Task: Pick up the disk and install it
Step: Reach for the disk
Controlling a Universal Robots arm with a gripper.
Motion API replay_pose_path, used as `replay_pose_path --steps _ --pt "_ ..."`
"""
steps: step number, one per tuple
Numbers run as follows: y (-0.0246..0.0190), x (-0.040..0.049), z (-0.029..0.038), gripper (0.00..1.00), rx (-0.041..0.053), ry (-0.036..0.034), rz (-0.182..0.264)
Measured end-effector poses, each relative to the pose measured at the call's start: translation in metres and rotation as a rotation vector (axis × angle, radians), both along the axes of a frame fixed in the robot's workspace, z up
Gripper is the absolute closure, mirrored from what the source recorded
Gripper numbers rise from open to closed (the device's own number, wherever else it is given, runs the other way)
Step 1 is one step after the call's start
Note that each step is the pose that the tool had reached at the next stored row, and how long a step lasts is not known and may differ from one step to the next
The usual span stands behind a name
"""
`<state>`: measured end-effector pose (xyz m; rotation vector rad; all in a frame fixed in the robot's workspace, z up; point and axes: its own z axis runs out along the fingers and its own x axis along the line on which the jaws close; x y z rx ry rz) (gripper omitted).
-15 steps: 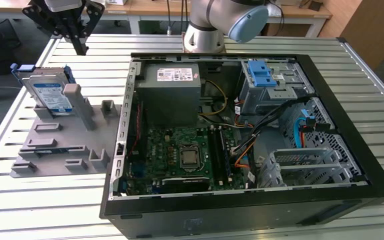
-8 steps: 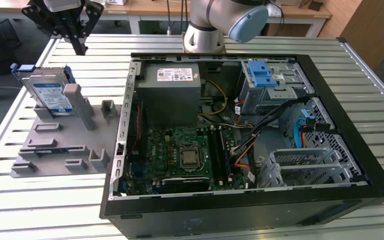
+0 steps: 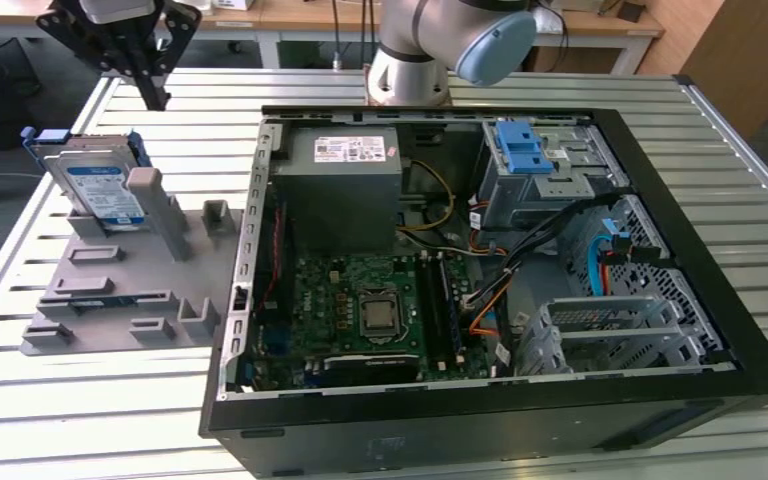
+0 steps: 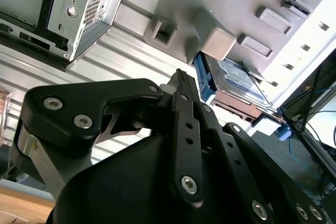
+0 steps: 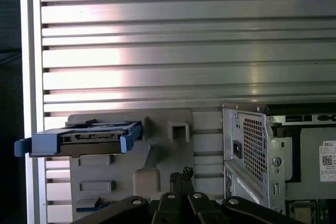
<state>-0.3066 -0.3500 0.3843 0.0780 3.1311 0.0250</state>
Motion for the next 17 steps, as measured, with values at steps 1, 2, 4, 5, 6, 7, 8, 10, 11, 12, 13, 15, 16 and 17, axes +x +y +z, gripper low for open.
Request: replay_pose_path --steps 1,2,4,5,6,7,8,10,11,12,13,15,16,17 --pt "0.0001 -0.0008 0.0 0.89 0.0 0.0001 0.0" --pt "0.0001 -0.0016 0.0 0.89 0.0 0.0 0.0" --pt "0.0002 -0.003 -0.0001 0.89 0.0 0.0 0.0" --pt "0.0003 -0.0039 -0.0001 0.89 0.0 0.0 0.0" --pt "0.0003 -0.0045 -0.0001 0.89 0.0 0.0 0.0" --pt "0.0004 -0.0051 -0.0002 0.89 0.0 0.0 0.0" --pt "0.0004 -0.0056 -0.0002 0.89 0.0 0.0 0.0" --pt "0.0006 -0.0067 -0.0002 0.89 0.0 0.0 0.0" --pt "0.0006 -0.0073 -0.0003 0.89 0.0 0.0 0.0" --pt "0.0008 -0.0078 -0.0003 0.89 0.0001 -0.0001 0.0" --pt "0.0009 -0.0081 -0.0004 0.89 0.0001 -0.0001 0.0" --pt "0.0011 -0.0091 -0.0003 0.89 0.0 0.0 0.0" --pt "0.0012 -0.0096 -0.0004 0.89 0.0 0.0 0.0" --pt "0.0013 -0.0102 -0.0004 0.89 0.0001 0.0 0.0"
